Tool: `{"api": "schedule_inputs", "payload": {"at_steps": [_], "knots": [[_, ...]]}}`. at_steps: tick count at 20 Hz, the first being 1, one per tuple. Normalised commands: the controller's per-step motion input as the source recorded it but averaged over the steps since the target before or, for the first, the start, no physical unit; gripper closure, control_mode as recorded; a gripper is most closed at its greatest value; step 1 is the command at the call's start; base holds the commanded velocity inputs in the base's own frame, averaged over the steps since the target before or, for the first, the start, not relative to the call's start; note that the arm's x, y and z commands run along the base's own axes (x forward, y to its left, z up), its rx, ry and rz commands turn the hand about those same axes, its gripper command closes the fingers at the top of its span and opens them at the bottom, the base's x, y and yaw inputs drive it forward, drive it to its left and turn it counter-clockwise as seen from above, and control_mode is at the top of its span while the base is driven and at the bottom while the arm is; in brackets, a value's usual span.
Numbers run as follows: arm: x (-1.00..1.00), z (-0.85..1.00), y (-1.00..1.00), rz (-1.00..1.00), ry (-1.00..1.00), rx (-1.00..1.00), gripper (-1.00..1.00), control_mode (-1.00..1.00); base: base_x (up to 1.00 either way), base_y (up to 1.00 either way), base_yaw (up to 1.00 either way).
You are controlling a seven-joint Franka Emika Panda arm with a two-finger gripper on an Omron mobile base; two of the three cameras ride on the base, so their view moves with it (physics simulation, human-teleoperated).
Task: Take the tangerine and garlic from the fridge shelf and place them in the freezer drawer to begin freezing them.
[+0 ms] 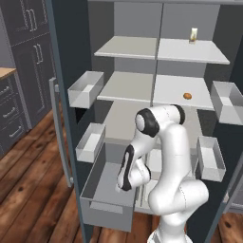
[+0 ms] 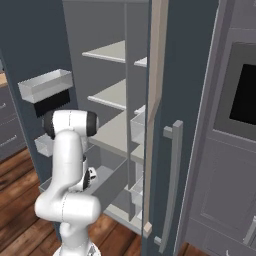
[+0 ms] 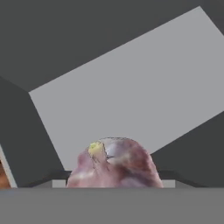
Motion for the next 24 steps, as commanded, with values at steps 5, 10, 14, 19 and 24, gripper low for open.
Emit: {"api": "schedule_inputs", "payload": {"at_steps": [5,10,14,19,24], "knots": [[0.23,-0.16,0.13,0.0,0.01,-0.02,1.0,-1.0,0.0,0.0,0.0],[0.25,-0.33,0.17,0.0,0.02,-0.04,1.0,-1.0,0.0,0.0,0.0],[0.26,-0.46,0.15,0.0,0.03,-0.05,1.0,-1.0,0.0,0.0,0.0],[0.18,-0.54,0.09,0.0,0.04,-0.04,1.0,-1.0,0.0,0.0,0.0],[0.22,-0.6,0.1,0.0,0.02,-0.03,1.0,-1.0,0.0,0.0,0.0]]}}
